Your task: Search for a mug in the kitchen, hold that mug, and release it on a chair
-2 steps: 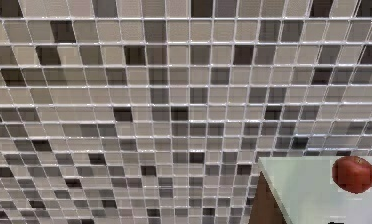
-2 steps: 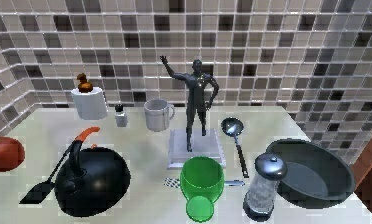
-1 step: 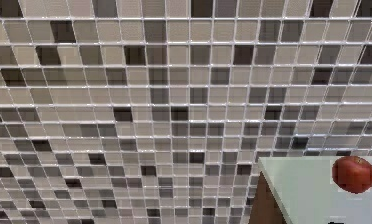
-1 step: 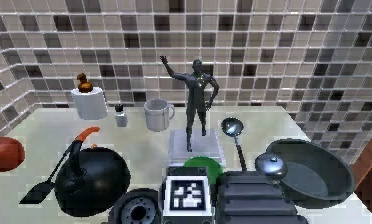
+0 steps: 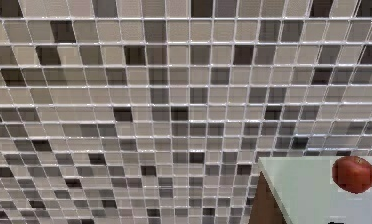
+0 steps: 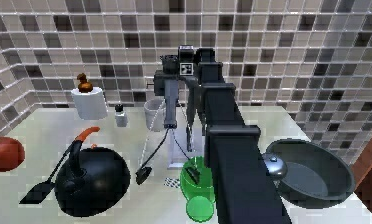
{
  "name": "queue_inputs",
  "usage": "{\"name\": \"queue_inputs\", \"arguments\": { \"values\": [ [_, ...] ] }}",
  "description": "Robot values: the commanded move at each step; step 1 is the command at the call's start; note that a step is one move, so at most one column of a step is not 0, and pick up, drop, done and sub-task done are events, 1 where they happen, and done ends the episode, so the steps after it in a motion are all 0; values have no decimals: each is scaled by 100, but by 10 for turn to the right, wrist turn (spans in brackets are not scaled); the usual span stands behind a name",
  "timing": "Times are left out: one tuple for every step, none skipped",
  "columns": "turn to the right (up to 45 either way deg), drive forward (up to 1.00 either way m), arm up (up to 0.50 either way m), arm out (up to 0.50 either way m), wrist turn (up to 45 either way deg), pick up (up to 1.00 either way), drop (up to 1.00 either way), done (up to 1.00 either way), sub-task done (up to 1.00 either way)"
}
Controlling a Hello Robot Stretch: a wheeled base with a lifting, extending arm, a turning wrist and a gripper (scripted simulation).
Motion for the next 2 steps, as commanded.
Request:
{"name": "queue_inputs", "arguments": {
  "values": [
    [0,0,0,0,450,0,0,0,0],
    [0,0,0,0,450,0,0,0,0]
  ]
}}
